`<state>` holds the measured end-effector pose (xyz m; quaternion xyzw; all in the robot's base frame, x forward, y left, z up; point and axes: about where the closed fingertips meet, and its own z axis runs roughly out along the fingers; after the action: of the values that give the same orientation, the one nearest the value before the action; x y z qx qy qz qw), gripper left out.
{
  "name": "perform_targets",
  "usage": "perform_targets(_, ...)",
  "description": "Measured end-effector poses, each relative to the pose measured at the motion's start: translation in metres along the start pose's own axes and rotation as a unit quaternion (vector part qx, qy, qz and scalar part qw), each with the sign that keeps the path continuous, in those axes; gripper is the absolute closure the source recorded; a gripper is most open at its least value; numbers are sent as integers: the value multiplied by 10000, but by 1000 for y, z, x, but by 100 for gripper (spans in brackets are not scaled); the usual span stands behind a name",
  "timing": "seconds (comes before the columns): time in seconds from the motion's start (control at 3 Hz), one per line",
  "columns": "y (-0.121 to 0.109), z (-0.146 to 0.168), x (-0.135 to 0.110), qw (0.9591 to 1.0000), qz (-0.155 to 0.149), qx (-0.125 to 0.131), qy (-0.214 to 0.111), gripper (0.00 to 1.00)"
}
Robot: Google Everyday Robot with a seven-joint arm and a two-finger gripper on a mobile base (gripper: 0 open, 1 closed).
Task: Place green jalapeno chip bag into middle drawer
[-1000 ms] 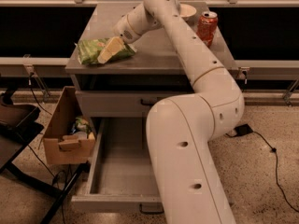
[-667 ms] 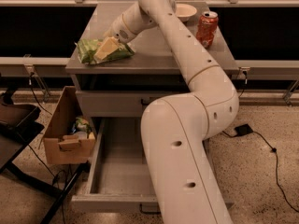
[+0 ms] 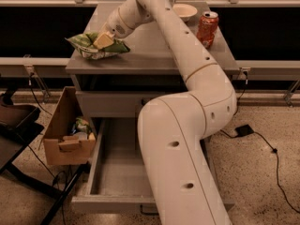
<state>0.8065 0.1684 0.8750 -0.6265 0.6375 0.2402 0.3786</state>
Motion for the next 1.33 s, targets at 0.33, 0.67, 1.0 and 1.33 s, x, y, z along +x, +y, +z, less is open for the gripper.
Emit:
perform_targets(0.33, 0, 0, 0, 10000, 0, 0, 0, 96)
perform_targets(0.67, -5, -43, -13, 9989, -106, 383, 239, 100)
perform_targets(1.0, -5, -117, -25, 9916, -122, 1094, 680, 100)
perform_targets(1.33, 10, -182, -42, 9816, -18, 1721, 822, 100)
